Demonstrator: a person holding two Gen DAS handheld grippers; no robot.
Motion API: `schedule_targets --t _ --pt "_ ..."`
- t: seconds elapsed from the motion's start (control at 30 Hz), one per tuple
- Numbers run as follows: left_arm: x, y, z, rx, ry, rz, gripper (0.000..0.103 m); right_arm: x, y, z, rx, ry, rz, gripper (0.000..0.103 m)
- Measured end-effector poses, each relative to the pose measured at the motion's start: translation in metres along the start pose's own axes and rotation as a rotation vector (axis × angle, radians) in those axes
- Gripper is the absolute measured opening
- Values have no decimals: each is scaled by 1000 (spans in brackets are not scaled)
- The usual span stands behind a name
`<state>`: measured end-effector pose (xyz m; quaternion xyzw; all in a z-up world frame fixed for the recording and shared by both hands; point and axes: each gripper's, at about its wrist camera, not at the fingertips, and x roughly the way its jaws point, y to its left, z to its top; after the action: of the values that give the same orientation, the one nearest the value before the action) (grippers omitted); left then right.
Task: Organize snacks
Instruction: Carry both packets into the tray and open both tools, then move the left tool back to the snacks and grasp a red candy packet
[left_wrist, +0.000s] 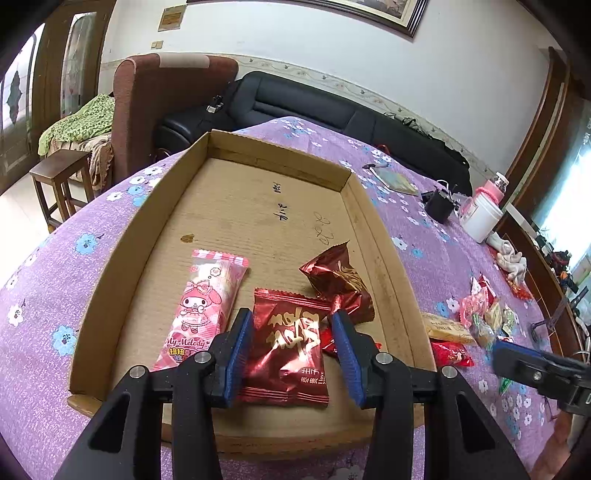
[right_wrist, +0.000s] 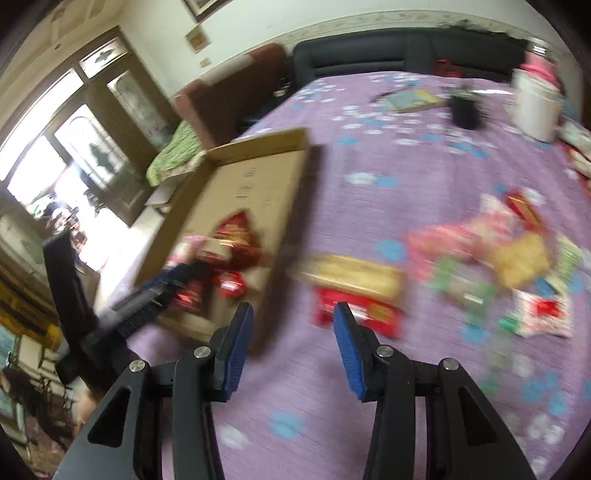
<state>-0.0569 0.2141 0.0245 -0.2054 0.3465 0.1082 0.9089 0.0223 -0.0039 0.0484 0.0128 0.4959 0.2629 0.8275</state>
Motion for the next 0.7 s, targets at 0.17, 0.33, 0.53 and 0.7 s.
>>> schedule_targets --t 0.17,0.33,0.53,0.7 --pt "0 0 0 2 1 4 48 -37 -78 -16 164 -95 -39 44" --pt "-5 -2 -1 0 -17 44 48 -39 -151 -20 386 -70 -43 39" --pt "-27 -26 -5 45 -70 14 48 -32 -157 -21 410 -26 -6 39" --pt "-19 -97 11 214 7 -108 56 -20 -142 -25 354 12 -53 39"
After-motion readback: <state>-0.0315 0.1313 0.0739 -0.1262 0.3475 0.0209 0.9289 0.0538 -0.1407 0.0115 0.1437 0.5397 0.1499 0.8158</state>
